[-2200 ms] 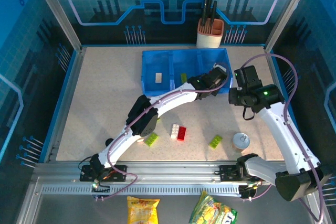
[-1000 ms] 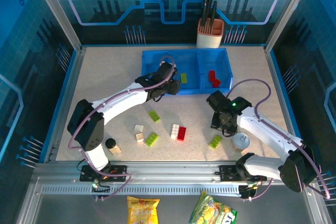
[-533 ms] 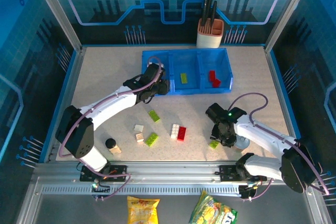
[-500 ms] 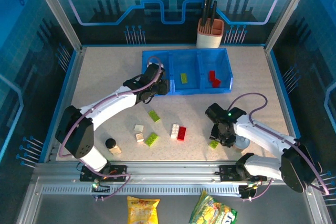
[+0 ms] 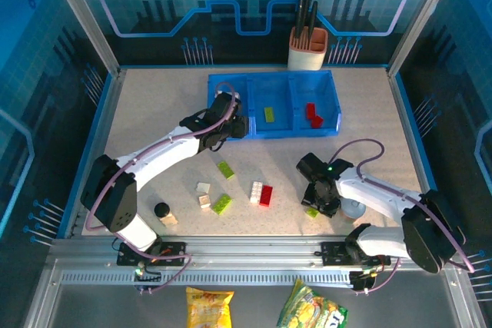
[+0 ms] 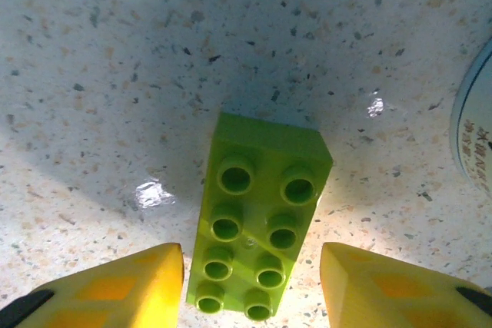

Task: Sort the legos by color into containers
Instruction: Pick up the lego from the bottom-right of the table.

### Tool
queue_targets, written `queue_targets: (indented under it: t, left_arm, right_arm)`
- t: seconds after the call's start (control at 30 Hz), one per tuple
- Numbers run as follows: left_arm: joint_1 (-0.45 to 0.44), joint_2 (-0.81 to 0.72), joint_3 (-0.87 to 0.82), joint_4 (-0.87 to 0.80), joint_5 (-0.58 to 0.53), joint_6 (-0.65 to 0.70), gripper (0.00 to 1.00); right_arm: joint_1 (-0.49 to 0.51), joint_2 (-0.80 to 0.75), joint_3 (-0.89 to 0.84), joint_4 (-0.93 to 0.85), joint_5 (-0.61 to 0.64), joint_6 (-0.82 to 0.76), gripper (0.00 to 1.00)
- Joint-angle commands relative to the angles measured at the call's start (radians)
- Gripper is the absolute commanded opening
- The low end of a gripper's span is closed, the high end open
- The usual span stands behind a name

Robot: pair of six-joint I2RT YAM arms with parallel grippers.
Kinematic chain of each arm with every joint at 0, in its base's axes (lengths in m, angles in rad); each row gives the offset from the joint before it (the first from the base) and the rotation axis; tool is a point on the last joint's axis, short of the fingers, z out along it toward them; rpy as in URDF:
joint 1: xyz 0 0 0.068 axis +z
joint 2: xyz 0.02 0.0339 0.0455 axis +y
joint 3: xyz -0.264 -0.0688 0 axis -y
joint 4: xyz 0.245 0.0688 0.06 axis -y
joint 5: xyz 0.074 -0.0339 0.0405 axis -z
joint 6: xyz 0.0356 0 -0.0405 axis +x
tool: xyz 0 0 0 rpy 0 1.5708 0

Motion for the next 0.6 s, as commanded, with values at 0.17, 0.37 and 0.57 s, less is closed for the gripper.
queue_targets:
  t: [0.17,0.37,0.57]
  left_arm:
    - [0.013,-0.028,-0.019,0.014,0.025,-0.02,0.5]
    - [0.014,-0.027,-0.017,0.011,0.029,-0.023,0.5]
    - [0.016,-0.027,-0.017,0.011,0.031,-0.023,0.5]
  right_arm:
    - [0.025,0.025,-0.038,0.031,0.001,0.035,0.48]
    - [0.028,0.034,-0.052,0.041,0.005,0.04,0.45]
    - [0.031,0.031,-0.05,0.038,0.015,0.038,0.42]
